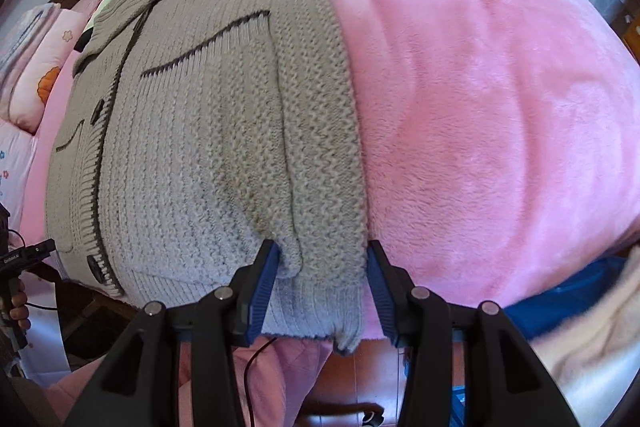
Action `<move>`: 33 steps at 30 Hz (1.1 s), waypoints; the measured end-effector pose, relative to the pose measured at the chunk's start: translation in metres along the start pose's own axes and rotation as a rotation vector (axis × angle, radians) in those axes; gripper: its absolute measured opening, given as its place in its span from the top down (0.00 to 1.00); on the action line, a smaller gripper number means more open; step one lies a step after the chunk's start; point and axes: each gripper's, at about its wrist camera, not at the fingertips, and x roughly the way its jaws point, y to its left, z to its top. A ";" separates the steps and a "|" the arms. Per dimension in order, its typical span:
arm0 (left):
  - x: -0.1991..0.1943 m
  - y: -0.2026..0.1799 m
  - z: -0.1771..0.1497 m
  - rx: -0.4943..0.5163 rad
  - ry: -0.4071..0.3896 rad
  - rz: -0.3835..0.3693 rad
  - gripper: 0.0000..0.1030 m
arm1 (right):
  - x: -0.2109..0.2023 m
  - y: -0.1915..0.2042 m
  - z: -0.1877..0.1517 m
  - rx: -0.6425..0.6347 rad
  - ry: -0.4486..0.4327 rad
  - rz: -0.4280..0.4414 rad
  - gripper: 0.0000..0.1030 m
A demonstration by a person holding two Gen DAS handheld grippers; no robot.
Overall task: Fold large clothes
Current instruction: 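Reach both tools to the cardigan hem and grasp it, then lift the held hem with both tools and fold it toward the collar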
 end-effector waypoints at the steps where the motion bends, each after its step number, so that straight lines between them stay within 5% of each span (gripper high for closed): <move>1: 0.001 0.003 -0.001 -0.005 0.002 -0.009 0.55 | 0.001 -0.003 0.000 0.002 0.001 0.003 0.56; 6: 0.012 0.008 -0.006 -0.038 0.028 -0.054 0.53 | 0.004 -0.010 -0.006 0.015 -0.001 0.014 0.56; 14: 0.029 -0.010 -0.003 0.005 0.052 0.004 0.48 | 0.008 -0.012 -0.005 0.013 0.017 0.022 0.57; 15: 0.030 -0.014 -0.003 0.016 0.056 0.026 0.58 | 0.008 -0.011 -0.004 0.013 0.030 0.044 0.62; 16: 0.031 -0.020 -0.002 0.036 0.061 0.048 0.82 | 0.009 -0.008 -0.001 0.014 0.051 0.074 0.78; 17: 0.031 -0.025 -0.002 0.047 0.067 0.051 0.88 | 0.008 -0.004 0.001 0.015 0.067 0.095 0.85; 21: 0.022 -0.049 0.004 0.065 0.097 0.096 0.93 | -0.005 0.017 0.007 -0.070 0.096 0.055 0.87; 29: -0.042 -0.083 0.055 -0.109 0.013 -0.075 0.93 | -0.074 0.042 0.049 -0.095 0.040 0.215 0.88; 33: -0.085 -0.103 0.114 -0.163 -0.114 -0.120 0.93 | -0.110 0.062 0.113 -0.090 -0.087 0.284 0.89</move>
